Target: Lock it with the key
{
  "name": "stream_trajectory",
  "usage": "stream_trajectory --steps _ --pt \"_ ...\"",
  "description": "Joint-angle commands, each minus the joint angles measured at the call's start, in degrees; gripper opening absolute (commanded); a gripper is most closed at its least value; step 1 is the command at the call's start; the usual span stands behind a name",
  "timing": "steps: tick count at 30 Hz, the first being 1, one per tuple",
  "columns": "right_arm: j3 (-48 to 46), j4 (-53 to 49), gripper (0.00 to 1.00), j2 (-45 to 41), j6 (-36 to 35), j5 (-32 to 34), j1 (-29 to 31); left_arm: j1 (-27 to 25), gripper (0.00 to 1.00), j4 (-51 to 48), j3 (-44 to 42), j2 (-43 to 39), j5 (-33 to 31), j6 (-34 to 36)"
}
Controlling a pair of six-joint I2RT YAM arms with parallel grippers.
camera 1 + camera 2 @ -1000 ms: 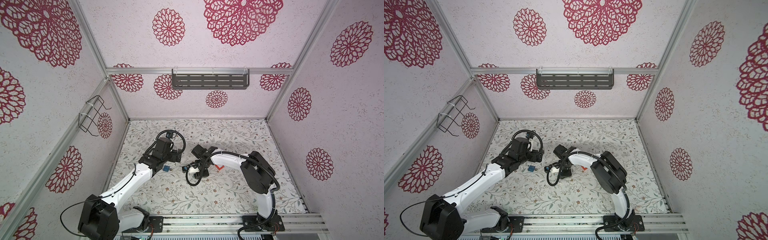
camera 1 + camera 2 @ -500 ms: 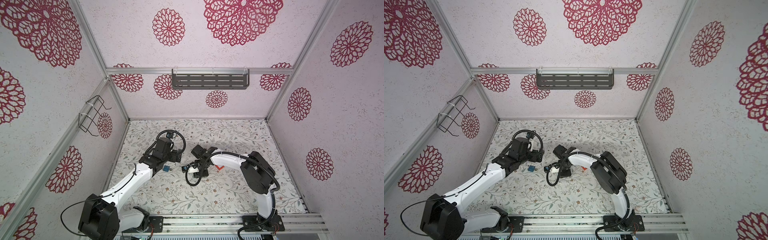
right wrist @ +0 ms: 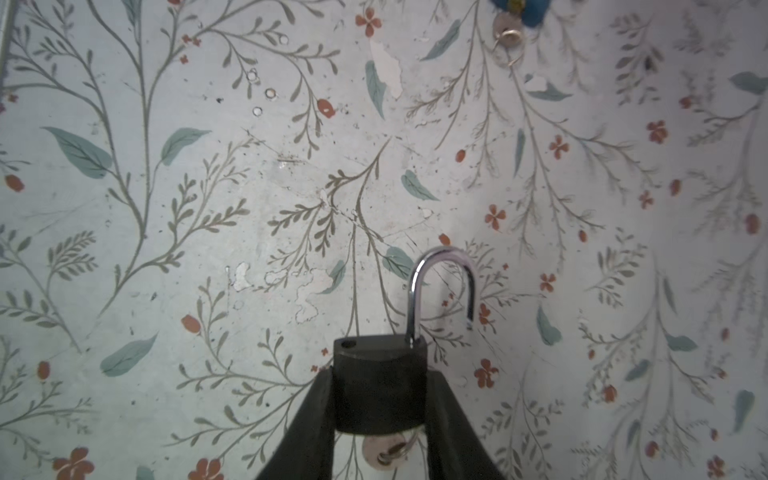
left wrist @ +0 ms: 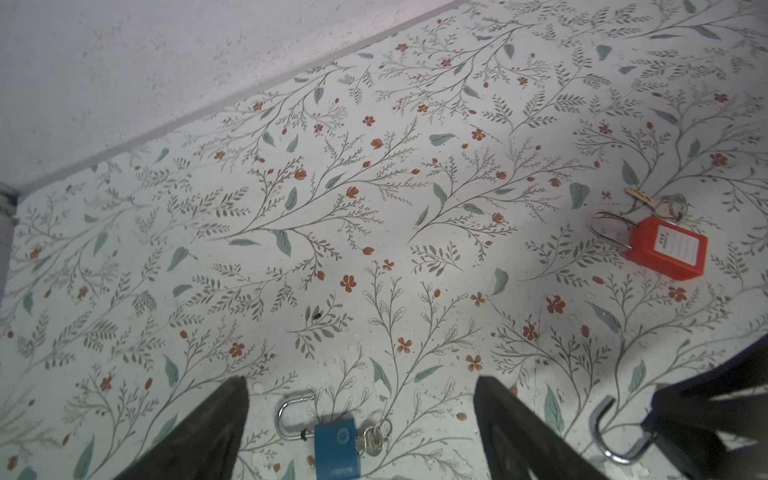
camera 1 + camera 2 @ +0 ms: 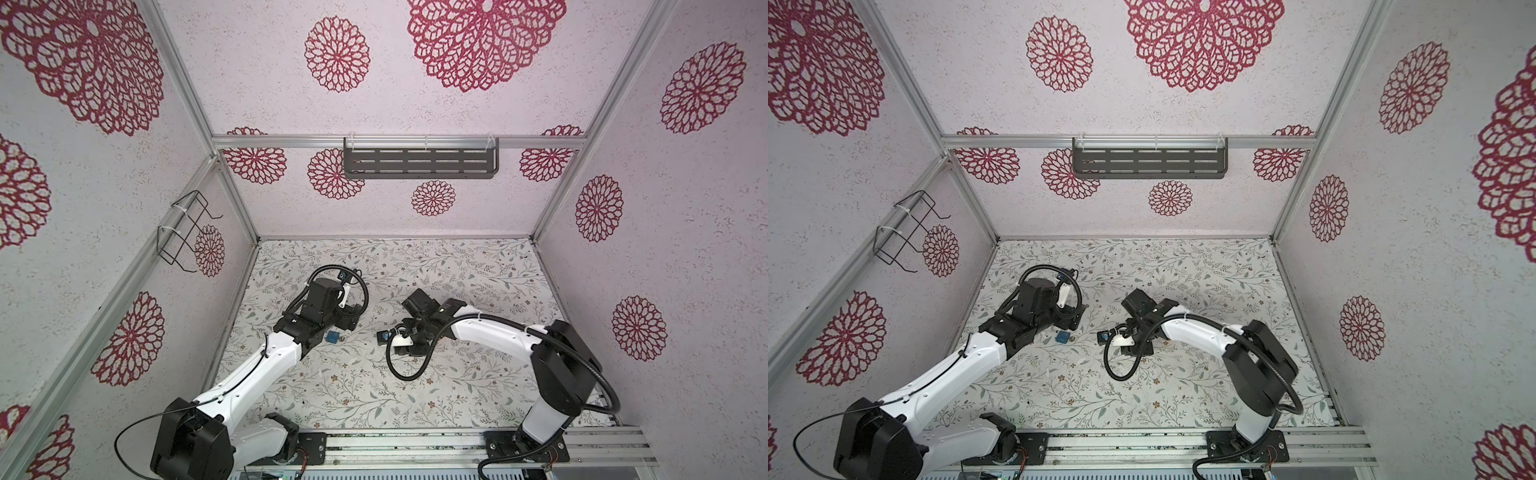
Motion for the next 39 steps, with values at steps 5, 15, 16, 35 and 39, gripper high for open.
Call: stream_trajectory --steps 5,15,16,35,39 --pt "-3.3 0.1 0.24 -9.8 0.0 -1.7 -4.5 0.3 0.62 7.2 -6.4 -8.3 19.4 22.6" --pt "-2.6 -6.9 0.23 -16.0 0.4 -7.9 -5.5 -5.5 0.5 3.1 -7.0 -8.3 30.1 44.3" --pt "-2.4 -7.3 0.23 -16.1 0.6 -8.3 -5.5 -6.5 0.49 3.4 -7.2 -7.8 29.4 46.2" --pt "1.2 -12.7 0.24 -14.9 1.3 -12.7 -7.4 -15.9 0.49 17.6 -12.3 -5.0 17.4 64.0" --pt "1.7 -13.0 0.24 -14.8 1.6 -13.4 -7.4 -16.8 0.47 20.1 -12.2 -3.9 16.9 64.7"
